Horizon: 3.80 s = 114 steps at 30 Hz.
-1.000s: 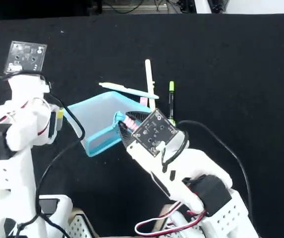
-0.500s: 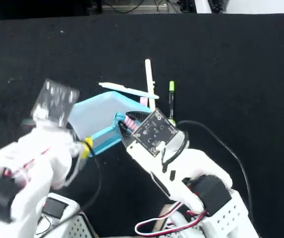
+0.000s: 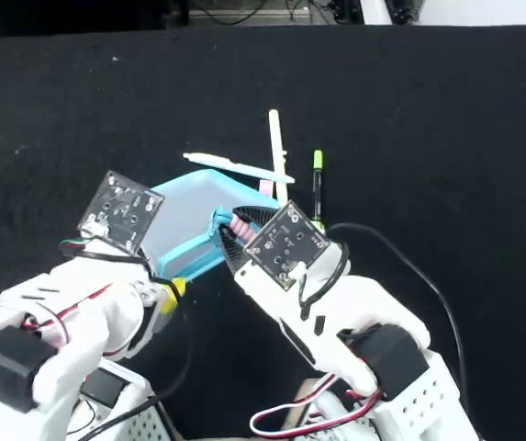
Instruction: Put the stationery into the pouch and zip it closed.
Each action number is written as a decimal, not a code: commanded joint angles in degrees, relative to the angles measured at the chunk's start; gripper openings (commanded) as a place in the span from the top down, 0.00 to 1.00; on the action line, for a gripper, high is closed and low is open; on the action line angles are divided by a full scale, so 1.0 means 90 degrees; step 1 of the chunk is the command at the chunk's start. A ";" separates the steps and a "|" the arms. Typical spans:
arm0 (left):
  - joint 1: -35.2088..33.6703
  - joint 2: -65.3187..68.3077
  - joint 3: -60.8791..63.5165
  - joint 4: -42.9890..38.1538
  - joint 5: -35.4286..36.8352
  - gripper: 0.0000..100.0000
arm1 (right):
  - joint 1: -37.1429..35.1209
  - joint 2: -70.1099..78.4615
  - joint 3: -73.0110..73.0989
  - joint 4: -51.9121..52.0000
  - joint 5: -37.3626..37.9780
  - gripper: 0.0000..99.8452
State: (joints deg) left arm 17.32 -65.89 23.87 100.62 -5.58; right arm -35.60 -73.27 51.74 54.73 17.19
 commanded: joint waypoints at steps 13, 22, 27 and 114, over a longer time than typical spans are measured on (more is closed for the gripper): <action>-0.0972 0.0781 0.0659 -0.1211 -0.0010 0.82 | 0.0186 0.0659 -0.0405 -0.0117 0.0049 0.99; -0.1880 0.0791 0.1089 -0.1924 -0.0049 0.83 | 0.0215 0.0650 -0.0132 -0.0127 0.0059 0.99; -0.2418 0.0821 0.0991 -0.2110 -0.0303 0.97 | 0.0234 0.0698 -0.0122 -0.0703 0.0059 0.99; -0.3990 0.0791 0.2330 -0.3868 0.0752 0.97 | 0.3790 1.4862 -1.4012 0.4376 -0.1436 0.88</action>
State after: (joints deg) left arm -18.11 -58.15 45.32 66.33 0.57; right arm -1.93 55.78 -57.45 89.54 4.97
